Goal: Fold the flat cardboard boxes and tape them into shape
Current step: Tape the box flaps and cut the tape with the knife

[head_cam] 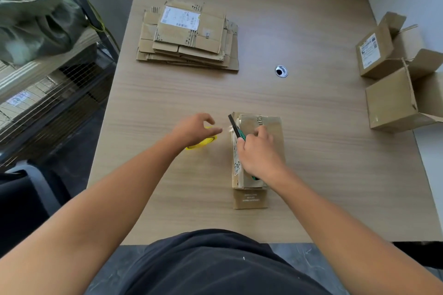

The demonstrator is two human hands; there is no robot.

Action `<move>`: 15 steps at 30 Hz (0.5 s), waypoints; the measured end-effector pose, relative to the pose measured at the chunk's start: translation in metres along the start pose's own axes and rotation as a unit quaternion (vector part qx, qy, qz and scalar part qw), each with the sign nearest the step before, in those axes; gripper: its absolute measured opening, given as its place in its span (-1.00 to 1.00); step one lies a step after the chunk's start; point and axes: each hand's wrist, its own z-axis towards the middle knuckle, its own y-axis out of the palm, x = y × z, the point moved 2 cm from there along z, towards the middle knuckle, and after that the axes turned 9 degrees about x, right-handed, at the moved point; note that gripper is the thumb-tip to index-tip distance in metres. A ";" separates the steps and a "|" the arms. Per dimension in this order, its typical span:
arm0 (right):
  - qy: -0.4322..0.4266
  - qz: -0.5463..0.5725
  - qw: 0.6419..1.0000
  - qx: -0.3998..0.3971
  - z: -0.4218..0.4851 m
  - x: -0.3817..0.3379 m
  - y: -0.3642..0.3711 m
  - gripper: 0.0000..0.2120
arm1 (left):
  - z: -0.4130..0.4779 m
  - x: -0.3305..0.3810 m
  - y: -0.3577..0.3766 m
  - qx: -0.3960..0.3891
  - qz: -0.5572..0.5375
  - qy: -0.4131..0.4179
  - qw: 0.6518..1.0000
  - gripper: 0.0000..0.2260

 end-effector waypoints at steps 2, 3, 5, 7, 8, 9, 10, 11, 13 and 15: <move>-0.013 -0.033 0.999 -0.003 0.003 -0.007 -0.001 -0.49 | -0.001 0.008 -0.003 -0.023 0.000 0.052 0.998 -0.75; -0.020 -0.053 0.998 -0.006 0.004 -0.010 -0.001 -0.49 | -0.002 0.011 -0.006 -0.023 0.001 0.075 0.997 -0.81; -0.011 -0.086 0.996 -0.029 0.005 -0.015 0.000 -0.56 | -0.005 0.018 -0.011 -0.011 0.013 0.095 0.995 -0.87; 0.018 -0.107 0.991 -0.074 0.010 -0.020 0.001 -0.74 | -0.012 0.023 -0.016 0.018 0.041 0.113 0.993 -0.88; 0.032 -0.112 0.989 -0.094 0.012 -0.022 0.001 -0.73 | -0.016 0.025 -0.019 0.043 0.046 0.126 0.990 -0.88; 0.041 -0.117 0.987 -0.107 0.013 -0.023 0.001 -0.66 | -0.020 0.027 -0.023 0.074 0.040 0.138 0.987 -0.88; 0.046 -0.112 0.986 -0.116 0.012 -0.024 -0.001 -0.64 | -0.025 0.027 -0.029 0.106 0.024 0.144 0.984 -0.89; 0.047 -0.094 0.988 -0.114 0.012 -0.023 -0.004 -0.66 | -0.030 0.027 -0.035 0.134 0.000 0.142 0.981 -0.90; 0.028 -0.033 0.995 -0.085 0.007 -0.017 -0.012 -0.63 | -0.041 0.024 -0.045 0.156 -0.056 0.127 0.978 -0.91; 0.030 0.085 0.996 -0.023 0.000 -0.006 -0.021 -0.49 | -0.053 0.022 -0.050 0.140 -0.106 0.104 0.979 -0.90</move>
